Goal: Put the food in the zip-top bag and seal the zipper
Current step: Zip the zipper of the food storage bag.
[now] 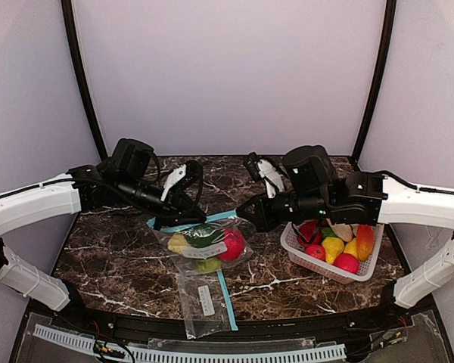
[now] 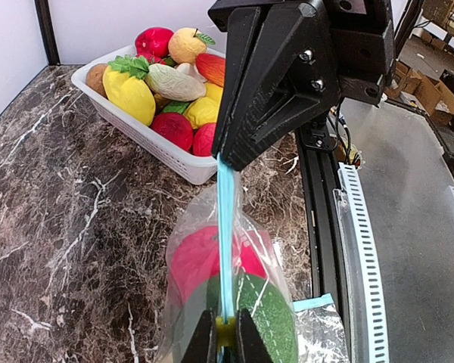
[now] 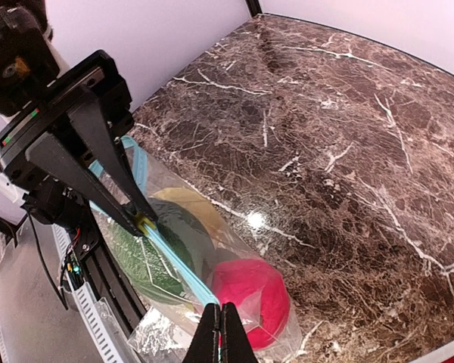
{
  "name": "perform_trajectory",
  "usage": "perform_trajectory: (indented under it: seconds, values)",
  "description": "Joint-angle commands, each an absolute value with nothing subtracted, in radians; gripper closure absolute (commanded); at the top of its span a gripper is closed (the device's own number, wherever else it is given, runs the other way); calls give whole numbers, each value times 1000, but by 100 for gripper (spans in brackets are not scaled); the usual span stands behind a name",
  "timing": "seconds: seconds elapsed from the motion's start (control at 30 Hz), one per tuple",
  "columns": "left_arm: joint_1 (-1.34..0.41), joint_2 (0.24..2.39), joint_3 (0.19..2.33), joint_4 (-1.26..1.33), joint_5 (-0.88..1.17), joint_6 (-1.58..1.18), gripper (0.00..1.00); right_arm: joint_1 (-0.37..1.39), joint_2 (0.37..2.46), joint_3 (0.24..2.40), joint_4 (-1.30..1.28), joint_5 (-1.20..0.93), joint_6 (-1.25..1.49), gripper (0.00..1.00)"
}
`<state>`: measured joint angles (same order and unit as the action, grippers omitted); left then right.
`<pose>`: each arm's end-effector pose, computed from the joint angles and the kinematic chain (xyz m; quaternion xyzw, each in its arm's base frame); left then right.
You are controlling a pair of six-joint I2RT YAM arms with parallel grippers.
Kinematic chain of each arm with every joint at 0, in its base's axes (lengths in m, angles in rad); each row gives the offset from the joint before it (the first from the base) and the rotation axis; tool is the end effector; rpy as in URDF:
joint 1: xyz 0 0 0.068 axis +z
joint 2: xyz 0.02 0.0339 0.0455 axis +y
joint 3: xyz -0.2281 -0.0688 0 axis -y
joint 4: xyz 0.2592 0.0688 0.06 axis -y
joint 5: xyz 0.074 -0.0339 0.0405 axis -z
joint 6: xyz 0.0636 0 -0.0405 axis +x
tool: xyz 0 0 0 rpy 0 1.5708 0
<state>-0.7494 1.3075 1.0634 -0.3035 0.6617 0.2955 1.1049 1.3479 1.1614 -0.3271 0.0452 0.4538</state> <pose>0.2169 -0.2552 0.2647 0.5493 0.6353 -0.3802 0.3874 0.1621 0.3161 0.2793 -0.2653 0.8216 0.3405 0.3724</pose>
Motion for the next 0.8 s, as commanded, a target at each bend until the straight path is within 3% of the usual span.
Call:
perform_trajectory:
  seconds: [0.0, 0.03, 0.13, 0.27, 0.37, 0.57, 0.77]
  values:
    - [-730, 1272, 1020, -431, 666, 292, 99, 1066, 1303, 1175, -341, -3, 369, 100]
    - [-729, 1275, 1019, -423, 706, 284, 99, 1067, 1312, 1170, -309, -88, 343, 99]
    - [-737, 1297, 1029, -409, 803, 268, 99, 1074, 1345, 1167, -232, -246, 300, 74]
    - [-748, 1288, 1022, -368, 887, 237, 99, 1078, 1397, 1195, -220, -271, 280, 46]
    - [-748, 1260, 999, -332, 906, 208, 99, 1079, 1430, 1210, -200, -296, 272, 32]
    - [-748, 1255, 994, -320, 923, 198, 99, 1099, 1510, 1254, -190, -357, 243, 30]
    - [-749, 1252, 992, -311, 937, 195, 99, 1119, 1558, 1273, -177, -382, 235, 47]
